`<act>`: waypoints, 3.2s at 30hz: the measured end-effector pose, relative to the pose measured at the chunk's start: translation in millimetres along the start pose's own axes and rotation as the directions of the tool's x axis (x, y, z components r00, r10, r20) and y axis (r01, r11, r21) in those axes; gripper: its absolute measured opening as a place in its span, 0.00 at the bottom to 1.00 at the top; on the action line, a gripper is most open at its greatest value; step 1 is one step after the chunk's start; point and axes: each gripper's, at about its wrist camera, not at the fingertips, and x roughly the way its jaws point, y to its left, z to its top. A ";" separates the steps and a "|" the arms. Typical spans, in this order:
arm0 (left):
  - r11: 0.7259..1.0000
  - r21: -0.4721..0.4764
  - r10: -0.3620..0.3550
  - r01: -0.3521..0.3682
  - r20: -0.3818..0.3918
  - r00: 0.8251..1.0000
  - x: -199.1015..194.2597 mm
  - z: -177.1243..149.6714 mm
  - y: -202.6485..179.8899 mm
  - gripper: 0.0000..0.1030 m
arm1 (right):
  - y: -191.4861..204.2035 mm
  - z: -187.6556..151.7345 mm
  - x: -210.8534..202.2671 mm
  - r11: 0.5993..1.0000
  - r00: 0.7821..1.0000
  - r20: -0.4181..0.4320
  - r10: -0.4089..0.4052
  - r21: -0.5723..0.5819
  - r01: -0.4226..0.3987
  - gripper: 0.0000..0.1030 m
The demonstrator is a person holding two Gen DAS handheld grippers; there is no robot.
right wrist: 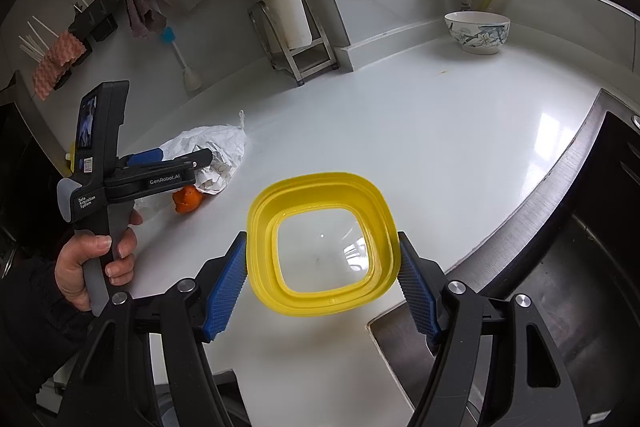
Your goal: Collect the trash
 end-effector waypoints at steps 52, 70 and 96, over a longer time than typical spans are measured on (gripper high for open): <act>0.976 -0.145 -0.140 0.159 0.136 0.981 -102.3 14.8 36.5 0.27 | -2.4 -3.6 -5.3 0.998 0.998 0.031 0.052 0.023 -0.052 0.66; 0.991 -0.094 -0.081 0.098 0.170 0.982 -240.7 -103.2 25.8 0.27 | 38.4 -29.6 -74.2 0.997 0.991 0.117 0.061 -0.063 -0.054 0.66; 0.966 0.042 -0.254 0.256 -0.034 0.966 -251.4 -275.1 -68.4 0.27 | 79.2 -222.3 -170.2 0.988 0.992 0.033 -0.123 0.096 0.119 0.66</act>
